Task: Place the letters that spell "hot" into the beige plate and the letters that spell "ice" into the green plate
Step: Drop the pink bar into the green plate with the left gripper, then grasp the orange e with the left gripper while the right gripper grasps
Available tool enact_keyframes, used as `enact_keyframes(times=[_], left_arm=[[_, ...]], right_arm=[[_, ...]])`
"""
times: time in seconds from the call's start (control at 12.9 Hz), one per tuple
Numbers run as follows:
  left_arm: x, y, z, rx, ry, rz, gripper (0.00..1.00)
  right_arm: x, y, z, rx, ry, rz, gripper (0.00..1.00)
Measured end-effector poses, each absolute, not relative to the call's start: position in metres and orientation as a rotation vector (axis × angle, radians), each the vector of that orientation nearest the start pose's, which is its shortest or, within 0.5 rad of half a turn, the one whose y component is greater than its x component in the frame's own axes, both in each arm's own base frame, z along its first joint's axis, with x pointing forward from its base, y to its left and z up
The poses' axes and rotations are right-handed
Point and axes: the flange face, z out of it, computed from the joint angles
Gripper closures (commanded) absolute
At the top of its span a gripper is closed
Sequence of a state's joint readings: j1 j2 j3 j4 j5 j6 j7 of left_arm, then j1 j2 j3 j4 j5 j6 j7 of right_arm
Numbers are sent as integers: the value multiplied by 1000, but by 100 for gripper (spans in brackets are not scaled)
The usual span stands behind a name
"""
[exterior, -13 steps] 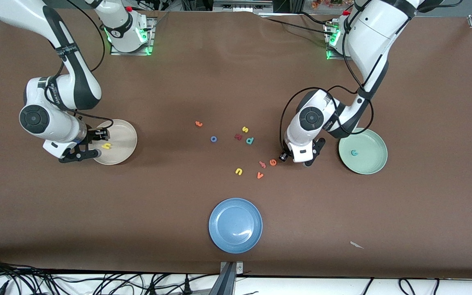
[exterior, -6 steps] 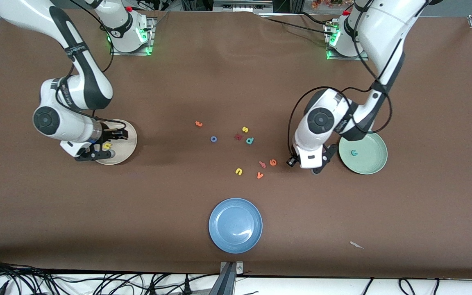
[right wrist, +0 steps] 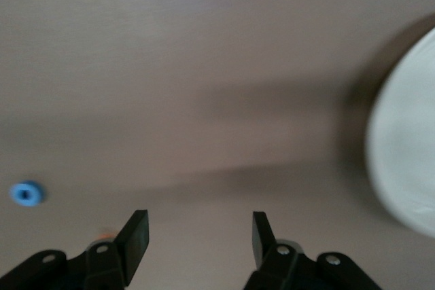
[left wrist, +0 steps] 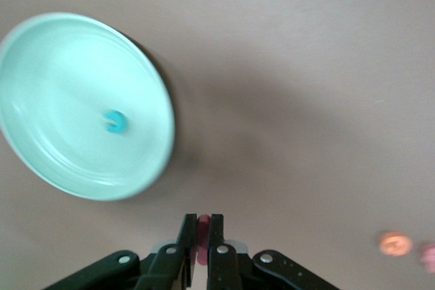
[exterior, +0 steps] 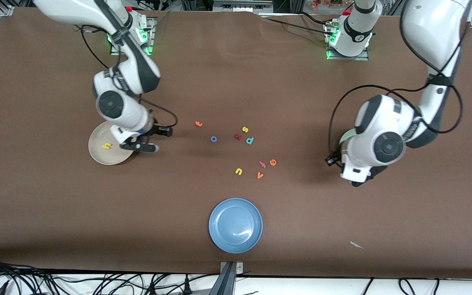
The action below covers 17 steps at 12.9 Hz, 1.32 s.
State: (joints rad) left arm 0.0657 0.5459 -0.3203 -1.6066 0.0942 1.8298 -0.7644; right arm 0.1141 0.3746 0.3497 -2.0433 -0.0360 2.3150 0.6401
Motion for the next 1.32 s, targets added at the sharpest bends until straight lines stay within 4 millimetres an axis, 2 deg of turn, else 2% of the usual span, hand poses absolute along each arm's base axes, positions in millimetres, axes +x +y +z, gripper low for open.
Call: enact_keyframes(times=[0.16,0.39,0.54,0.7,0.78,0.85,0.93,1.17,1.32], left_arm=[[639,-87,297,-2995,-563,532,100],[635,-36,270,-3042,-364,628,100],[630,-13,238,-3022,-300,690,100],[627,-5,213,-2998,-263,722,99],[625,-1,205,-2993,-240,738,88],[624,3,199,-2998,-220,754,56],[624,8,196,-3004,-207,763,1],[628,12,203,-3027,-190,746,0],[637,-10,225,-3067,-157,691,0]], right_arm=[[512,295,259,-3061,363,156,25],[498,328,249,-3019,460,122,25],[488,342,236,-3001,485,122,25],[478,350,220,-2995,478,130,25],[473,351,213,-2992,473,130,26],[467,349,205,-2993,467,129,26],[461,347,198,-2993,458,123,26],[448,341,184,-2997,444,121,27],[445,341,183,-2998,438,119,28]])
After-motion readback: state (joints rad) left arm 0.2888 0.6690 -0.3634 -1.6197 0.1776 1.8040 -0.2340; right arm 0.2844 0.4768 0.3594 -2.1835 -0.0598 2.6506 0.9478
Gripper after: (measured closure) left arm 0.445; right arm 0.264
